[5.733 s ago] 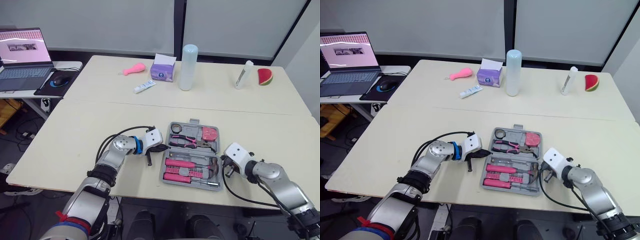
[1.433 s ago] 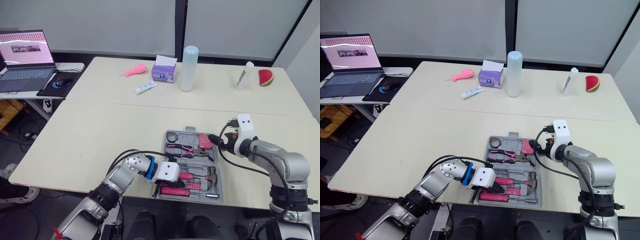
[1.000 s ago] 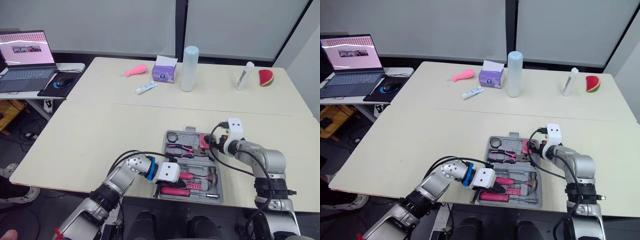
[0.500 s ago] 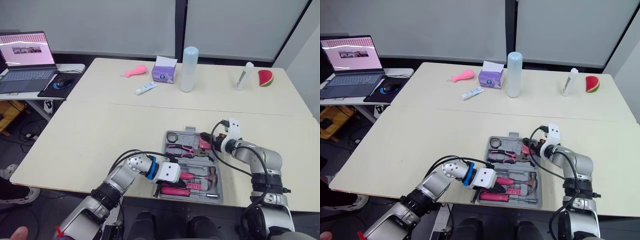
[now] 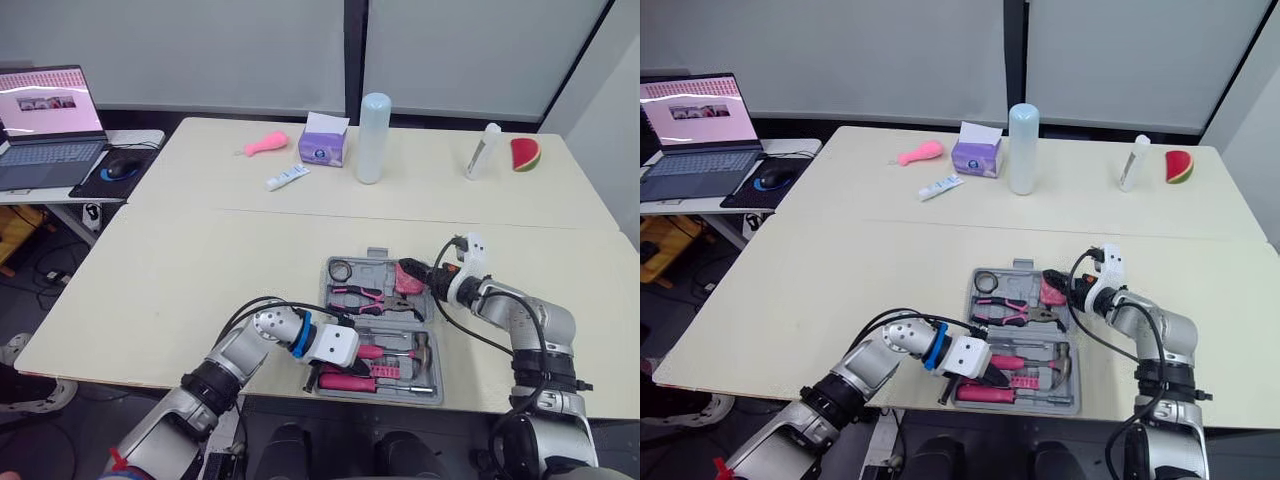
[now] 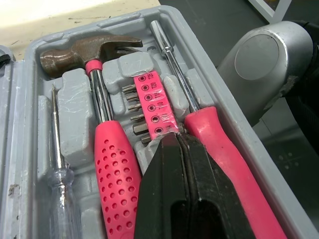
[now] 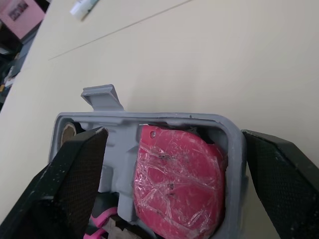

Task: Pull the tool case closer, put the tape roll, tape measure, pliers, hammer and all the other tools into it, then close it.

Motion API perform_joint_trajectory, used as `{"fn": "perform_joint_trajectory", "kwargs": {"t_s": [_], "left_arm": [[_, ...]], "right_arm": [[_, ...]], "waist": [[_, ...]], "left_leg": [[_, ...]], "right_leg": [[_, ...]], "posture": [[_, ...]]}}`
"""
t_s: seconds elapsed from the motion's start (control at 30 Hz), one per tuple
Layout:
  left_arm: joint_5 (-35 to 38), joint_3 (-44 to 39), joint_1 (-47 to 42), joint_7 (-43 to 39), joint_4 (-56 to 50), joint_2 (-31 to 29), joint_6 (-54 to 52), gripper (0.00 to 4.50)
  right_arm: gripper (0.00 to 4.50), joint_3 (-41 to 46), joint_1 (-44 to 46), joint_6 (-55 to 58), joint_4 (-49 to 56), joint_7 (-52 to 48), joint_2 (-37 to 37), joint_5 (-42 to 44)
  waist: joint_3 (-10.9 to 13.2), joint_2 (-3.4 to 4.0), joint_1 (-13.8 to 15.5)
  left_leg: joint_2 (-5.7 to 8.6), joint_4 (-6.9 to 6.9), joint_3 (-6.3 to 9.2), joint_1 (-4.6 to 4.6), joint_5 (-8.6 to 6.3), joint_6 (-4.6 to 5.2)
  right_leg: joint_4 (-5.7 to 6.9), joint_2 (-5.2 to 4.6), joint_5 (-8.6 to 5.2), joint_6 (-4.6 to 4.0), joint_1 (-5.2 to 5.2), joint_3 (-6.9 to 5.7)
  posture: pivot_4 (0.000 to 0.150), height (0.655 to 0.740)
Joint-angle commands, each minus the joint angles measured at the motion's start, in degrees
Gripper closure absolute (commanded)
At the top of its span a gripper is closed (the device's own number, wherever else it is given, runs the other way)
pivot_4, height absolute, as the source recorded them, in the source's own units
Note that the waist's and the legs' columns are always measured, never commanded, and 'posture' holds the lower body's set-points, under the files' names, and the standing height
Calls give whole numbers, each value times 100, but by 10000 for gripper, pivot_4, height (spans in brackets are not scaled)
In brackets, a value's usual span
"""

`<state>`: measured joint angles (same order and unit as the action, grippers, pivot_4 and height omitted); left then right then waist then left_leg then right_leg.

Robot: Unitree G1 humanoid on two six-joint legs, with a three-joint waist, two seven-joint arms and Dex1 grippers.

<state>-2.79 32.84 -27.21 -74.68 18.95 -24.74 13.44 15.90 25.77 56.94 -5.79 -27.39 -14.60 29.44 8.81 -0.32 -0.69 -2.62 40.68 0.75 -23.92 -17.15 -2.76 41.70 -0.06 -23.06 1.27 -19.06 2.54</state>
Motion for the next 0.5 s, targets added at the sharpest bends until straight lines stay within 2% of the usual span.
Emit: {"fn": "perform_joint_trajectory", "kwargs": {"t_s": [0.03,0.33,0.5], "left_arm": [[-555,307,161,46,573,-134,-113,45000],[-542,320,131,18,655,-152,-48,45000],[-511,292,129,40,665,-123,-55,45000]], "right_arm": [[298,-379,-56,-199,498,-613,-91,288],[298,-1025,-156,-836,1210,-1429,-723,163],[298,-1564,-183,-1135,1550,-1931,-1320,-70]], "waist": [[0,0,-19],[-1,2,-103],[-1,2,-97]], "left_leg": [[0,0,0,0,0,0],[1,-1,2,4,0,1],[1,-2,7,3,0,1]], "right_leg": [[0,0,0,0,0,1],[-1,2,0,0,4,1],[-7,3,0,0,8,1]], "posture": [[1500,7002],[1500,7002],[1500,7002]]}}
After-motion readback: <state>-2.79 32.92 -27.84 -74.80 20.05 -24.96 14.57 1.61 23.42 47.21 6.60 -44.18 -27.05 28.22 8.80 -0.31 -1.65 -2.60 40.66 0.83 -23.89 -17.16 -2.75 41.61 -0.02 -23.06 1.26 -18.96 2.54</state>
